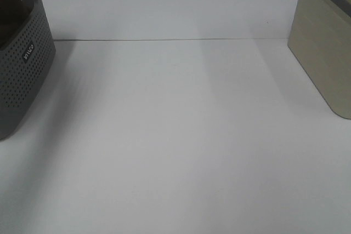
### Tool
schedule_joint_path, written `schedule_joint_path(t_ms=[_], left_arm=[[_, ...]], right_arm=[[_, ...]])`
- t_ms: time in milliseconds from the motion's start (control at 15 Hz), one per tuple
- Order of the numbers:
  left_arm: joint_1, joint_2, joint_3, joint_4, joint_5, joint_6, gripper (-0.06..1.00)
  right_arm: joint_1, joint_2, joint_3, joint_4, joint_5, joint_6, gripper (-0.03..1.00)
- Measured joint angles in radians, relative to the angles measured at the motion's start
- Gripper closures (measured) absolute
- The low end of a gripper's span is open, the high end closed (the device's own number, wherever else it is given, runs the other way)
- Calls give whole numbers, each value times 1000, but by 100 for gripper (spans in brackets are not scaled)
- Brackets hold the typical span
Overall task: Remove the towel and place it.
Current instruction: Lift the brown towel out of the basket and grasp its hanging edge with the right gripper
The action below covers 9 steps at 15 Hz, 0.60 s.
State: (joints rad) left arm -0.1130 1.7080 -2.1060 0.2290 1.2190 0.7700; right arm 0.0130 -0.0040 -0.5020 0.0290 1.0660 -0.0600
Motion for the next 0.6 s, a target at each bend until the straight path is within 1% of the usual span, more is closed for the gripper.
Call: schedule_joint_path(t_ms=[133,267,333,400,467,600], left_arm=[[-65,-79,0,1,1,-23,94],[-150,-155,0,1,2,-40,94],[-170,-173,0,1,2,-46,94],[-268,-221,0,0,4,-79,94],[-320,-231,0,0,4,-85,94],[-398,-233,0,0,5,-78,94]], right_arm=[[0,0,0,0,0,0,12],[0,0,0,0,0,0,12],[0,0,0,0,0,0,12],[0,0,0,0,0,0,12],[0,0,0,0,0,0,12],[0,0,0,0,0,0,12]])
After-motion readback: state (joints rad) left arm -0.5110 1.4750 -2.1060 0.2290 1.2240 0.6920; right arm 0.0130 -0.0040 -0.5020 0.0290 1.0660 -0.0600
